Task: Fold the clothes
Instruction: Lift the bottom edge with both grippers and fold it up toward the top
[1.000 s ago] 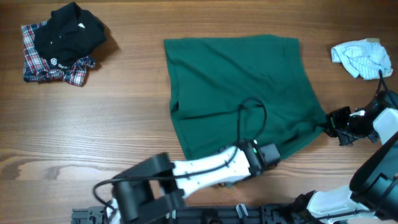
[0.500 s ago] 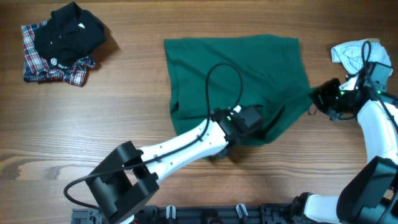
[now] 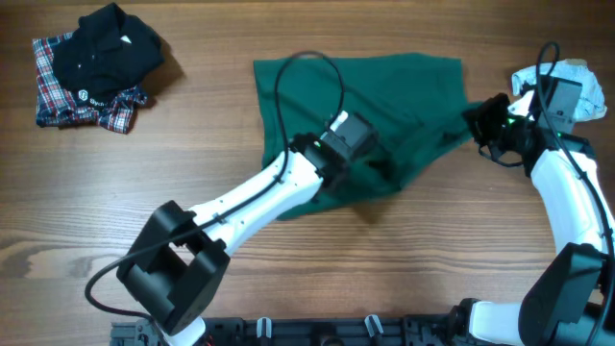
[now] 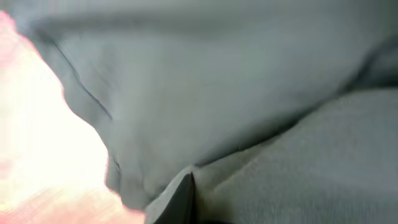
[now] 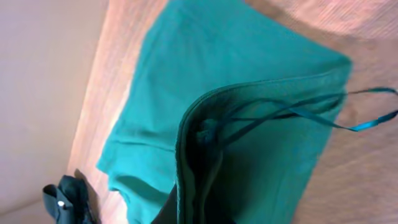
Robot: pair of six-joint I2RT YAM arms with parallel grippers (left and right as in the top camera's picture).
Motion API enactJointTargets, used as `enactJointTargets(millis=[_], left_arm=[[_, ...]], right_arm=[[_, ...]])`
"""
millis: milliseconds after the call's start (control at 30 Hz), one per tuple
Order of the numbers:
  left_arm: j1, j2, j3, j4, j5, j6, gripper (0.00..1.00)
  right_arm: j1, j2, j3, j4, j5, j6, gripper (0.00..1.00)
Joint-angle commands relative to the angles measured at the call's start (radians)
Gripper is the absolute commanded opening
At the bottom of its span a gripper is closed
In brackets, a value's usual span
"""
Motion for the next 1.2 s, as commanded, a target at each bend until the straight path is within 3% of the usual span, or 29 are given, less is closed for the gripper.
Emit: enactJointTargets(millis=[0,533,867,1167], left_arm=[[0.052,-0.034,0.029,0.071,-0.023,0.087,0.04],[0.209,-0.033,0.029,0.226,-0.022,0.116,0.04],[0.246,-0.006,0.029,0.323,0.023,0.120,0.04],[0.288,0.035,0.029,0.422,0.023,0.142,0.05]], right_arm=[[0.029,-0.015,0.023,0.031,0.036,0.031,0.04],[0.098,0.044,0.023,0.231,0.068,0.063,0.04],[0.141,0.153,0.023,0.395,0.075,0.063,0.04],[0.142,0.166,0.023,0.442,0.121,0.058,0.04]])
